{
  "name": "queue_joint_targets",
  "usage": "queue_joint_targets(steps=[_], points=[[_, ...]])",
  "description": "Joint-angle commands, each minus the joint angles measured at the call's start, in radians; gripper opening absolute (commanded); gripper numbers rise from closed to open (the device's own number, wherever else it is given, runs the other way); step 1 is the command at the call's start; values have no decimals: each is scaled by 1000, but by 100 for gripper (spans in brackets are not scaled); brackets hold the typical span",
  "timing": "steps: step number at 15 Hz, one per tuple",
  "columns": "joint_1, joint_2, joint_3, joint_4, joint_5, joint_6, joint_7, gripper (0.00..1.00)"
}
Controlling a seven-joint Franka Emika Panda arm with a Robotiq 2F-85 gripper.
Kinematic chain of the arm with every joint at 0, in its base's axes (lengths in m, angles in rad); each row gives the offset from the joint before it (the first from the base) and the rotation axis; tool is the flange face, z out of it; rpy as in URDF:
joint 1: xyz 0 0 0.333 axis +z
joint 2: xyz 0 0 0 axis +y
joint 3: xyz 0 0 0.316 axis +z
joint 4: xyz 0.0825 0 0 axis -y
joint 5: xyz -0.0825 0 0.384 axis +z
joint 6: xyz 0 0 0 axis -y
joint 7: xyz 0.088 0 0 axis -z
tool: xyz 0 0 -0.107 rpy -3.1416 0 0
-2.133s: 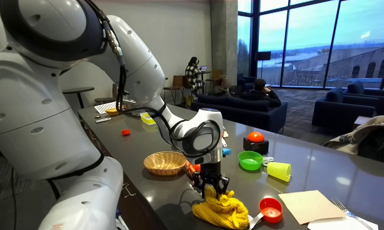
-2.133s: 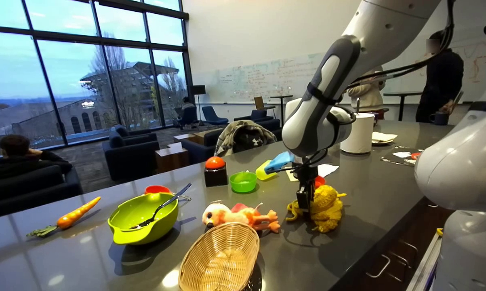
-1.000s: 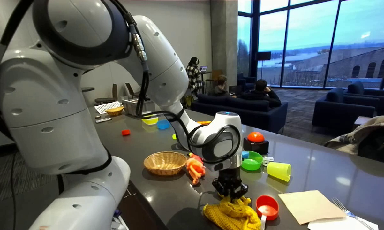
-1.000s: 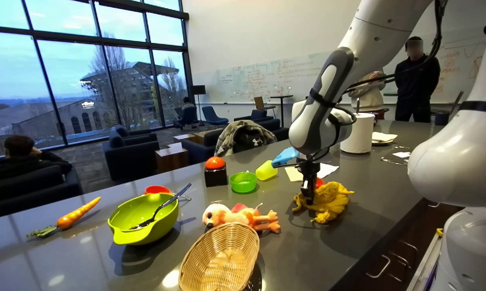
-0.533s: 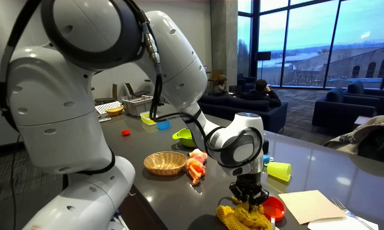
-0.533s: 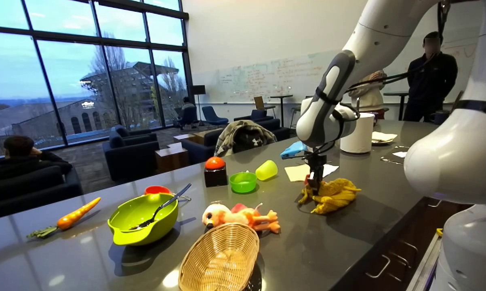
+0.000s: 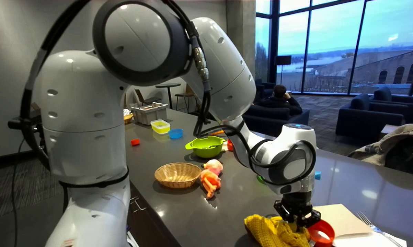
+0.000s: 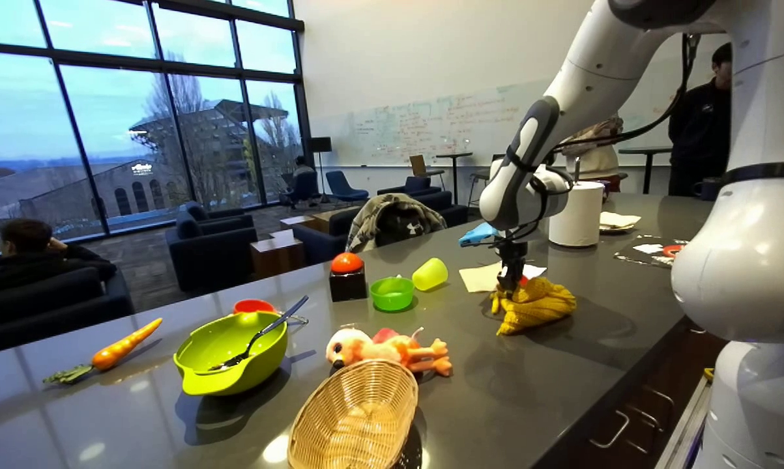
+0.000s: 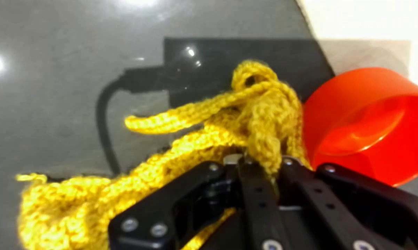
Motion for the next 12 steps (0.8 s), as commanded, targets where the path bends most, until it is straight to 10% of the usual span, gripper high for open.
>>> queue_joint_targets(steps=[1,12], points=[[147,94,-178,121,7,-20,-24,2],[231,213,-349,355,111,-97,-133,2]])
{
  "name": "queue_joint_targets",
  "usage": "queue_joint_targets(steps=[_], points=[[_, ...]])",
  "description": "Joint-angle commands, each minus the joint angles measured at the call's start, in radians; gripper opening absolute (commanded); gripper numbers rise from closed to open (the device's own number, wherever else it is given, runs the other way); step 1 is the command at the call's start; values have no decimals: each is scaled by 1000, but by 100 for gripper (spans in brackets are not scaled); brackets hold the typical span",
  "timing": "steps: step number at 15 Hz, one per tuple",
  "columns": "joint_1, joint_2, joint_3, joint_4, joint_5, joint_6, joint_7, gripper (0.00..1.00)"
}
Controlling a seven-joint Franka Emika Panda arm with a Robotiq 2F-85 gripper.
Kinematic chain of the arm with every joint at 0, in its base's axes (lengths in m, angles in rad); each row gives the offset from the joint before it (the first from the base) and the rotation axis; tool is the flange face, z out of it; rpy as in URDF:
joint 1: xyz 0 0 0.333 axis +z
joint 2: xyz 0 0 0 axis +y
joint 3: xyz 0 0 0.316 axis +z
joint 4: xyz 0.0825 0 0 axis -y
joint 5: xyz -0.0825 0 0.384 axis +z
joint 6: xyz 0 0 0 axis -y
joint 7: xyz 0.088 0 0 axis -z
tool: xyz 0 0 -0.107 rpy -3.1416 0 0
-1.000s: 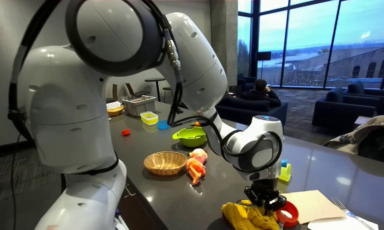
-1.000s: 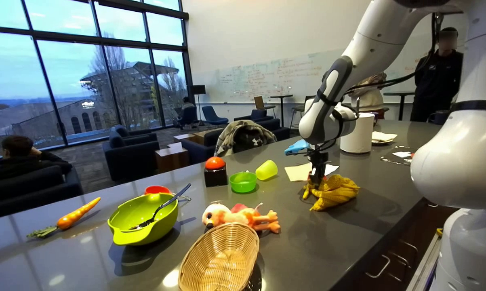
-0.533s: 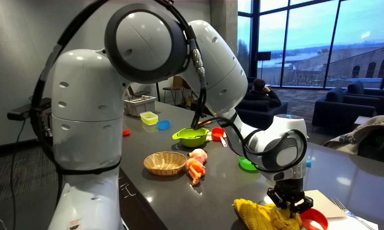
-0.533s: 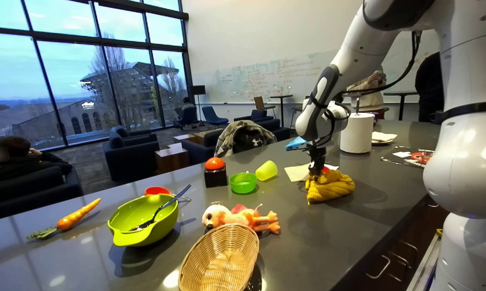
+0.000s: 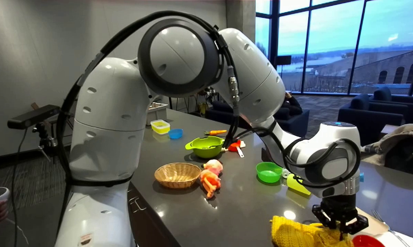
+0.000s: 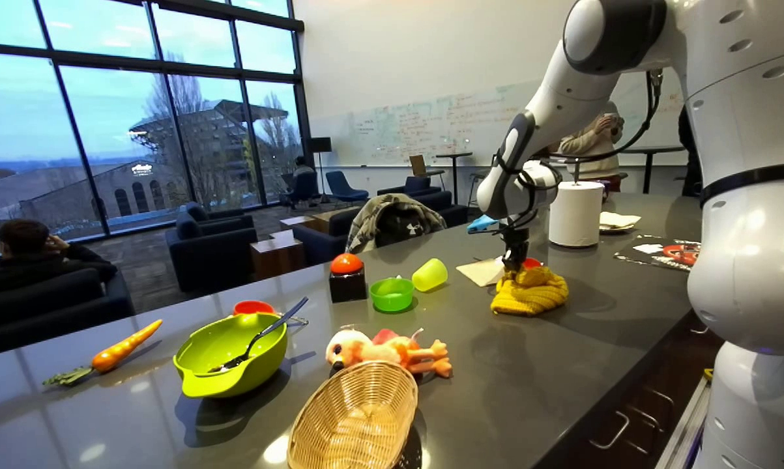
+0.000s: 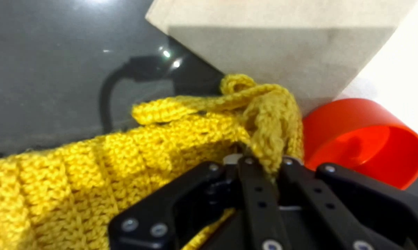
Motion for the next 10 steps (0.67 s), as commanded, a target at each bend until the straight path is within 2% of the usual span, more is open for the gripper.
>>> queue_joint_targets(steps=[1,6,10], points=[[23,39,-46,96,36,-48,-35,2],[24,60,-59,144,74,-69,-49,2],[55,67,-35,111,112,-48,-38,2]])
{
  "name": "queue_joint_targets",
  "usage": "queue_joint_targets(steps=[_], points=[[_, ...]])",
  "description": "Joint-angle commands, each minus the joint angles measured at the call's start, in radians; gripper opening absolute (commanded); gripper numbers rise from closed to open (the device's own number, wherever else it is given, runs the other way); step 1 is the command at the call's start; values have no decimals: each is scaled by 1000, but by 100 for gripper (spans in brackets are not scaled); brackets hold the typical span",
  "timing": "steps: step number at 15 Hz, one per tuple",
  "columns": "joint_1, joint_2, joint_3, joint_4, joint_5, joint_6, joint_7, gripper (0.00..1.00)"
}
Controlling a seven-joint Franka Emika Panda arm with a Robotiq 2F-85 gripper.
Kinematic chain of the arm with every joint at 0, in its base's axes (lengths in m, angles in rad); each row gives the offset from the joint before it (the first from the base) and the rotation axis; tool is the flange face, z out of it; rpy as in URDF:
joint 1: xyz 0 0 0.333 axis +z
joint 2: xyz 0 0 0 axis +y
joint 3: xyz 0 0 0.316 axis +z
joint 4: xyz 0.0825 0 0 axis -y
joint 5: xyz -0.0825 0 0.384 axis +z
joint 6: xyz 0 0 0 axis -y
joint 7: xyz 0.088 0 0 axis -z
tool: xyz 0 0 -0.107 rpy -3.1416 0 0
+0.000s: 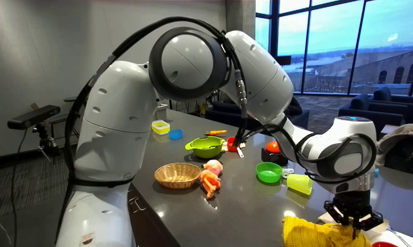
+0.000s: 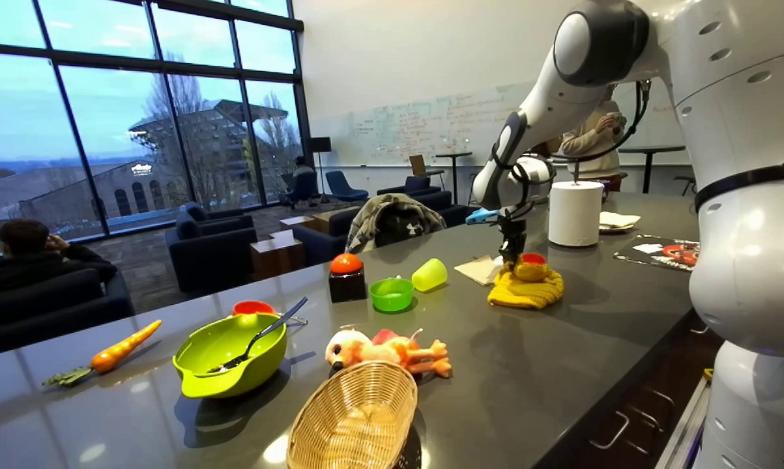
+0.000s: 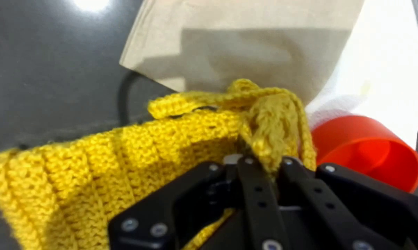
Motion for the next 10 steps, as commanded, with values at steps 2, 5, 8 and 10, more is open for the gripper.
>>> queue_joint_targets(steps=[2,5,8,10], points=[[56,10,22,-24,68,11,0,2],[95,8,36,-42,82,25,9,2],[123,-9,64,-55,110,42,-6,2],[149,-20,87,-58,122,59,-9,2]])
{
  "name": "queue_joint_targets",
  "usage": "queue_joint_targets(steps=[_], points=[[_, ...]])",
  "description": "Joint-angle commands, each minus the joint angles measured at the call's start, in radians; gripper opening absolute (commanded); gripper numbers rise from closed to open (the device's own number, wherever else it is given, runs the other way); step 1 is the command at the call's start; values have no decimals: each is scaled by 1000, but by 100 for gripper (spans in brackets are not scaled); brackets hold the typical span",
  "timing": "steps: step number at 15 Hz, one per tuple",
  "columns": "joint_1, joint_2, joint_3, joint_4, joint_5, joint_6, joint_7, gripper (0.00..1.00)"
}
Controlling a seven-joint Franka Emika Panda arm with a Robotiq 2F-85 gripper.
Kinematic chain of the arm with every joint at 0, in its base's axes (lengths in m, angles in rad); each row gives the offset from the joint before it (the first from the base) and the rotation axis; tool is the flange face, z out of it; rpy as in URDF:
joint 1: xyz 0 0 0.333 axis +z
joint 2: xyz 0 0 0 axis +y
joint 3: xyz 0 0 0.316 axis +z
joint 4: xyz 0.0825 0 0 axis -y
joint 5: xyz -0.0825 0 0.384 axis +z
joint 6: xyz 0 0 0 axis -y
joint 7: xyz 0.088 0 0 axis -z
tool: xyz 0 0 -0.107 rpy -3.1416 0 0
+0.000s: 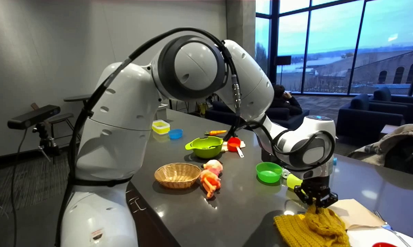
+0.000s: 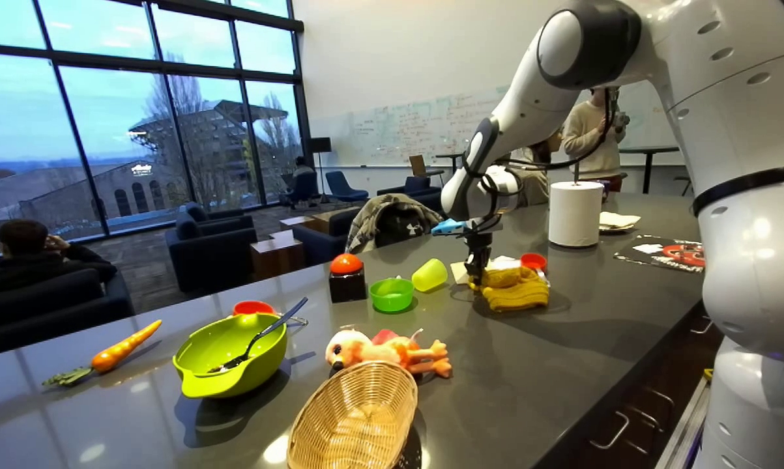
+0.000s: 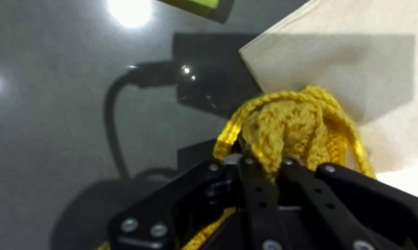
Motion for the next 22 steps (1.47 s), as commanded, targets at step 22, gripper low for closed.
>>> queue_joint_targets(steps=[22], points=[[239,-43,125,15,-9,43,2,2]])
